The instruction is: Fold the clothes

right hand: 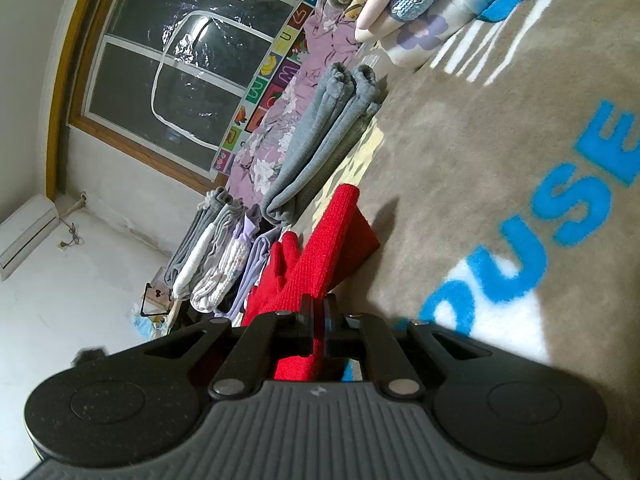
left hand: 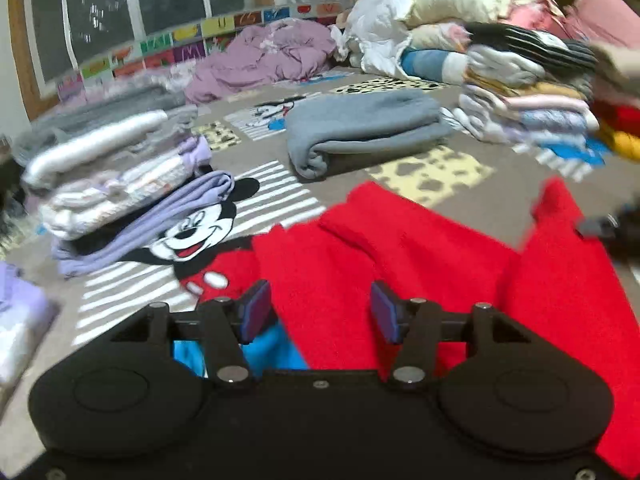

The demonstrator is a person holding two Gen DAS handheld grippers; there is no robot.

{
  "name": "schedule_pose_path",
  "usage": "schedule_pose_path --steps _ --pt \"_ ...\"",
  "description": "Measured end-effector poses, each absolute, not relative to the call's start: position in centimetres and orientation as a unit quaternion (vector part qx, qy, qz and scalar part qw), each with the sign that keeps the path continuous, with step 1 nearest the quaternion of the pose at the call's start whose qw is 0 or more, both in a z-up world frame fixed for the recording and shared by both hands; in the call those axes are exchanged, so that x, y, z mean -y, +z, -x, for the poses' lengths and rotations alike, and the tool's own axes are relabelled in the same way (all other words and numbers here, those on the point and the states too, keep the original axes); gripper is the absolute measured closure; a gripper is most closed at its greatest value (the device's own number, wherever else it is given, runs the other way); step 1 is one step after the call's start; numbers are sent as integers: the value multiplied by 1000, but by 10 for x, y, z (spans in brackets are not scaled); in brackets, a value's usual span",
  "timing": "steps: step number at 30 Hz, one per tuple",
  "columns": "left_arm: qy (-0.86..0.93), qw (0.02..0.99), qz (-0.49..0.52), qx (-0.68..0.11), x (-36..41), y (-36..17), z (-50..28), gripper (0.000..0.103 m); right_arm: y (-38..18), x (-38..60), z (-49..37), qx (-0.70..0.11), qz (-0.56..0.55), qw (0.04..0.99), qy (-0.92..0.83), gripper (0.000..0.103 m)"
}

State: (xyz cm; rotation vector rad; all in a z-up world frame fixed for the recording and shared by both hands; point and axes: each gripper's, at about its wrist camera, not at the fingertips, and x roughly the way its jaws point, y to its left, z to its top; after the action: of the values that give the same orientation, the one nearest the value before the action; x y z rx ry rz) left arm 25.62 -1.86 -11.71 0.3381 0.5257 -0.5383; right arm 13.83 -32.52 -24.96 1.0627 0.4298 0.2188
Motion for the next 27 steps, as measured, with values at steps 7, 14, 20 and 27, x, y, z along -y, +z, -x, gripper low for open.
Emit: schedule_pose_path --steps 7,14,20,27 --pt "-281 921 -136 -235 8 -118 -140 42 -249 326 -138 -199 -502 836 102 95" --pt "-302 905 -212 -211 33 -140 -55 36 -248 326 -135 -193 -501 837 103 88" --pt "-276 893 -306 -182 46 -165 -49 45 -243 323 -134 -192 -491 842 115 69" --pt "-274 881 -351 -164 49 -173 -50 77 -222 309 -132 -215 -460 858 74 97"
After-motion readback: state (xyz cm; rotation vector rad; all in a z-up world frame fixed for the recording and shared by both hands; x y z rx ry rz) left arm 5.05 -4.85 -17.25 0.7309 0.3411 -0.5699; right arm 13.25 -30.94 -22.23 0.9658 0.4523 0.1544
